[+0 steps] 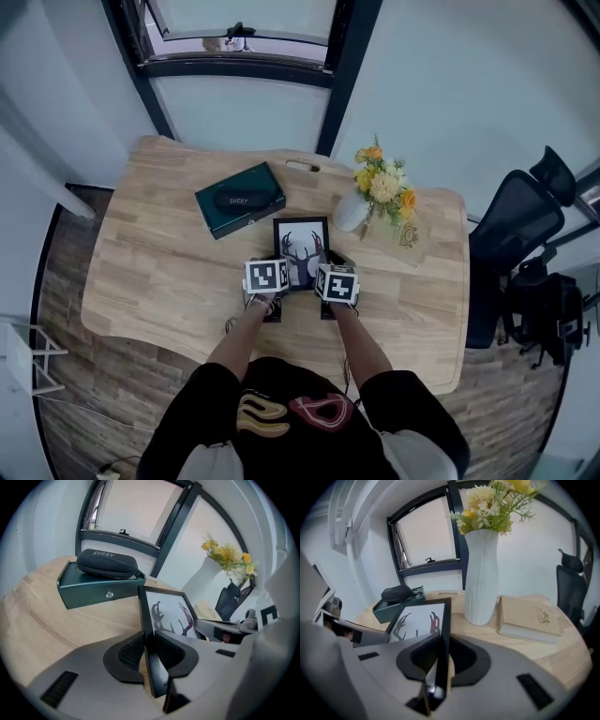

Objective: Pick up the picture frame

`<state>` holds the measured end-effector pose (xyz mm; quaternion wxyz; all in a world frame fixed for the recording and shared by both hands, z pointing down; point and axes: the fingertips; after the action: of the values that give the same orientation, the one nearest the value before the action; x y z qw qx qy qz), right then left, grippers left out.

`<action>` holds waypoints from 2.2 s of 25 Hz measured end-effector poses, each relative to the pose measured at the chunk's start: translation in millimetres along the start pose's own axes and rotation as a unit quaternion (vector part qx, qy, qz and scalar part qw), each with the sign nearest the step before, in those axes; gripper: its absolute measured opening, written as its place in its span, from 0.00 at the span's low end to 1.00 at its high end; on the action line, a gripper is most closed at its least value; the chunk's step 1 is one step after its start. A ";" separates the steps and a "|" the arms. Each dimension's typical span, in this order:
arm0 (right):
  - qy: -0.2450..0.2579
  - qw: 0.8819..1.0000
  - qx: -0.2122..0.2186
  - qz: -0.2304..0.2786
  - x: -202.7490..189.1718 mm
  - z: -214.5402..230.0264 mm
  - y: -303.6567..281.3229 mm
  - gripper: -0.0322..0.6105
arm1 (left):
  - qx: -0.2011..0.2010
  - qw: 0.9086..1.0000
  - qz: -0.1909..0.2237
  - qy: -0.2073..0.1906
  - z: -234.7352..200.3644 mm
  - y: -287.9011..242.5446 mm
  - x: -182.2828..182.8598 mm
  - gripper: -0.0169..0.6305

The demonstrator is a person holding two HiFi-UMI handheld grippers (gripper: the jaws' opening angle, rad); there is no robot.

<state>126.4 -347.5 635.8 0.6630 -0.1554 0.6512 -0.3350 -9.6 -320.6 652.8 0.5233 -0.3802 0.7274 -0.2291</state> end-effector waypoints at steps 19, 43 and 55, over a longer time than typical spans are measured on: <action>0.005 0.998 0.002 0.056 6.0 -21.3 68.5 0.16 | -0.021 0.998 0.058 -0.033 14.5 63.7 -5.5 0.15; -0.005 0.991 0.029 0.132 42.8 -54.3 142.0 0.16 | -0.058 0.984 0.149 -0.078 27.1 145.7 22.7 0.15; -0.017 0.986 0.046 0.158 49.1 -71.7 174.2 0.17 | -0.059 0.977 0.187 -0.088 28.7 184.2 23.5 0.15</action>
<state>95.6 -236.0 479.2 0.7250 -0.0260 0.6401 -0.2530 -44.3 -225.8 494.3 0.5954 -0.2868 0.7488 -0.0492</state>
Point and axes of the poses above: the fingertips, and each gripper's own axes: y backward along the fingers, z to its right, x out of its top, and after that the axes turned 3 degrees about z, right-handed
